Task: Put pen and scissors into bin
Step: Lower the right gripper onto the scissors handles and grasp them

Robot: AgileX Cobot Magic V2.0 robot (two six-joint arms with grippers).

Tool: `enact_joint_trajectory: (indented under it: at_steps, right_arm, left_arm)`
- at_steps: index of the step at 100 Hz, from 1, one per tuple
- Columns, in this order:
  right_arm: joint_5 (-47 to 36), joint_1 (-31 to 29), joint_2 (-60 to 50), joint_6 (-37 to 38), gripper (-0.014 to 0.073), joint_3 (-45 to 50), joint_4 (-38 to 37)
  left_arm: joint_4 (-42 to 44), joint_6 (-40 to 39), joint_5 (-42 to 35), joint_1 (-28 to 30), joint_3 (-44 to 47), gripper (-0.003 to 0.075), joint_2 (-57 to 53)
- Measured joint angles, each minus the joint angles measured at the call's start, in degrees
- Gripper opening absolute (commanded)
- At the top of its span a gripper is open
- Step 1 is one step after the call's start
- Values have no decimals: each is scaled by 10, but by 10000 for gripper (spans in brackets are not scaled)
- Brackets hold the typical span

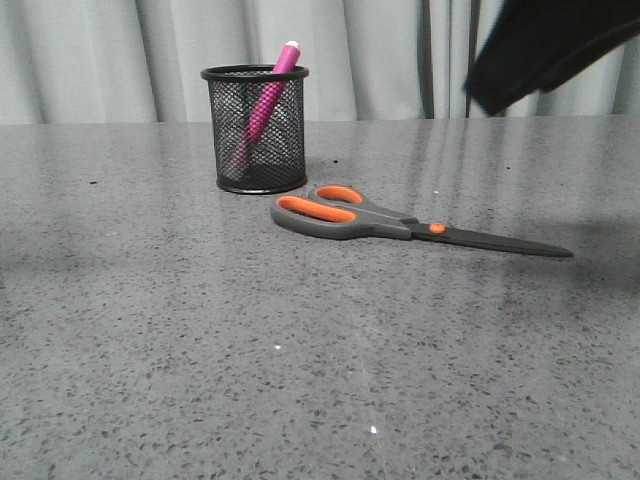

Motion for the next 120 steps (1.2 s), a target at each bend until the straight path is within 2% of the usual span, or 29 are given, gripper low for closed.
enact_joint_trajectory:
  at_steps: [31, 51, 78, 107, 120]
  right_arm:
    - [85, 22, 170, -8, 465, -143, -38]
    - [116, 38, 251, -11, 465, -198, -66]
    - [119, 41, 301, -17, 465, -217, -74]
    - [110, 44, 311, -29, 461, -219, -75]
    - [109, 56, 316, -32, 365, -222, -75]
  left_arm:
    - [13, 0, -9, 2, 41, -19, -37]
    - [15, 0, -2, 49, 45, -19, -37]
    - [16, 0, 33, 126, 45, -19, -37]
    - [17, 0, 37, 137, 45, -19, -37]
    - [17, 0, 37, 137, 45, -19, -37]
